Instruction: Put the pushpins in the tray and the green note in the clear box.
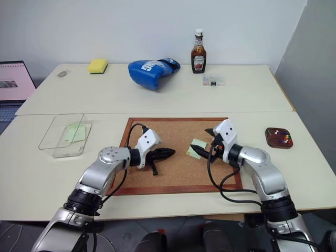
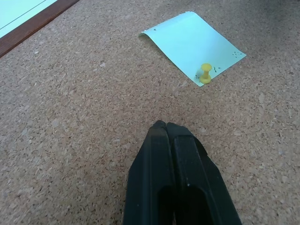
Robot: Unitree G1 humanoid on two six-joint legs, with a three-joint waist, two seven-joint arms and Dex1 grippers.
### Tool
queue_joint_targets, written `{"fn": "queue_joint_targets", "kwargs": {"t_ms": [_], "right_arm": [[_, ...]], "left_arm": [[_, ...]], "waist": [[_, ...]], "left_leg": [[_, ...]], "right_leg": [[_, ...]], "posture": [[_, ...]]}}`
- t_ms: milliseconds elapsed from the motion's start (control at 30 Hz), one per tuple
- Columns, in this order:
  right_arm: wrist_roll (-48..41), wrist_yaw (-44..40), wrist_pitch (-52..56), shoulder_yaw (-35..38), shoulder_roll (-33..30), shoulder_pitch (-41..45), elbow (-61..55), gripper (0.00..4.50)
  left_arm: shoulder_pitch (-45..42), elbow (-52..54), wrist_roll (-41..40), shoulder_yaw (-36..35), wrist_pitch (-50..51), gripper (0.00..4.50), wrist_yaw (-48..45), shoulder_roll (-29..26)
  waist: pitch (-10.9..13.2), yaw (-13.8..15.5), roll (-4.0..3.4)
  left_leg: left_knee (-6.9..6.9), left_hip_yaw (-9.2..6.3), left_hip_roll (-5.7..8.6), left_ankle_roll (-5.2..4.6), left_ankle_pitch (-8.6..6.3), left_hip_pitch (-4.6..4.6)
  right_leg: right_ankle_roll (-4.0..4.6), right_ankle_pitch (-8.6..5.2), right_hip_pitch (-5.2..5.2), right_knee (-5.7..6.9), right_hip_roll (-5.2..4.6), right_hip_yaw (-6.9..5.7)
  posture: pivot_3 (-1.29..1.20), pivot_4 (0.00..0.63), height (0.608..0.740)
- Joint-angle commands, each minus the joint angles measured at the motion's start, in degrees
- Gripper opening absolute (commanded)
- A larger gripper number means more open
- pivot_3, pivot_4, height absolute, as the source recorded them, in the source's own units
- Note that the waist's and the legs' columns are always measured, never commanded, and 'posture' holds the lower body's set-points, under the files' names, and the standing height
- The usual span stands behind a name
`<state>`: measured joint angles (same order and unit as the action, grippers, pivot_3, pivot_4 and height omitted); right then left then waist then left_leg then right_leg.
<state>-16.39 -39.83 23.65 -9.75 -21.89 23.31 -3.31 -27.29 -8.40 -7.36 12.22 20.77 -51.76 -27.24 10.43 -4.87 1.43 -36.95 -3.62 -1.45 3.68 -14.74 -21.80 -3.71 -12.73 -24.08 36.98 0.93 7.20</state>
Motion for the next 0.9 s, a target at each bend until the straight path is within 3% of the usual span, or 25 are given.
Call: {"fn": "queue_joint_targets", "kwargs": {"t_ms": [33, 233, 267, 333, 700, 900], "right_arm": [[1.85, -1.75, -3.32, -2.62, 1.36, 0.71, 1.45, 4.49], [5.66, -4.34, -8.64, -6.36, 2.27, 1.63, 6.88, 4.49], [6.04, -4.55, -9.42, -6.55, 2.51, 1.87, 7.64, 4.20], [6.69, -5.21, -10.69, -6.94, 3.07, 2.31, 9.04, 4.10], [6.39, -5.37, -11.55, -5.31, 5.90, 3.35, 12.06, 2.05], [6.22, -5.23, -11.25, -3.90, 6.54, 4.21, 13.13, 0.72]], "left_arm": [[1.72, 0.29, 0.92, 0.76, 1.06, 0.00, 0.36, -0.34], [1.70, 0.33, 0.96, 0.72, 1.25, 0.00, 0.42, -0.48], [1.71, 0.37, 0.98, 0.71, 1.28, 0.00, 0.45, -0.49], [1.79, 0.58, 0.96, 0.66, 1.38, 0.00, 0.43, -0.63], [2.20, 1.50, 0.83, 0.54, 1.90, 0.00, 0.50, -0.85], [2.33, 1.83, 0.80, 0.60, 2.12, 0.00, 0.63, -0.74]], "waist": [[0.00, -0.01, 0.00], [0.00, -0.04, 0.00], [0.00, -0.04, 0.00], [0.00, -0.06, 0.00], [0.00, -0.09, 0.00], [0.00, -0.09, 0.00]], "left_leg": [[0.00, 0.00, 0.00, 0.00, 0.00, -0.01], [0.00, 0.01, 0.00, 0.00, 0.00, -0.01], [0.00, 0.00, 0.00, 0.00, 0.00, -0.01], [-0.01, 0.00, 0.00, 0.00, 0.00, -0.01], [-0.01, 0.00, 0.00, 0.00, 0.00, -0.01], [-0.01, -0.01, 0.00, 0.00, 0.00, -0.01]], "right_leg": [[0.00, 0.00, -0.01, 0.00, 0.00, 0.00], [0.00, 0.00, -0.01, -0.01, 0.00, 0.00], [0.00, 0.00, -0.02, 0.00, 0.00, 0.00], [0.00, 0.00, -0.01, 0.00, 0.00, 0.00], [0.00, 0.00, -0.01, 0.00, 0.00, 0.00], [0.00, 0.00, -0.01, 0.01, 0.00, 0.00]], "posture": [[0.00, 0.150, 0.740], [0.00, 0.150, 0.740], [0.00, 0.150, 0.740], [0.00, 0.150, 0.740], [0.00, 0.150, 0.740], [0.00, 0.150, 0.740]]}}
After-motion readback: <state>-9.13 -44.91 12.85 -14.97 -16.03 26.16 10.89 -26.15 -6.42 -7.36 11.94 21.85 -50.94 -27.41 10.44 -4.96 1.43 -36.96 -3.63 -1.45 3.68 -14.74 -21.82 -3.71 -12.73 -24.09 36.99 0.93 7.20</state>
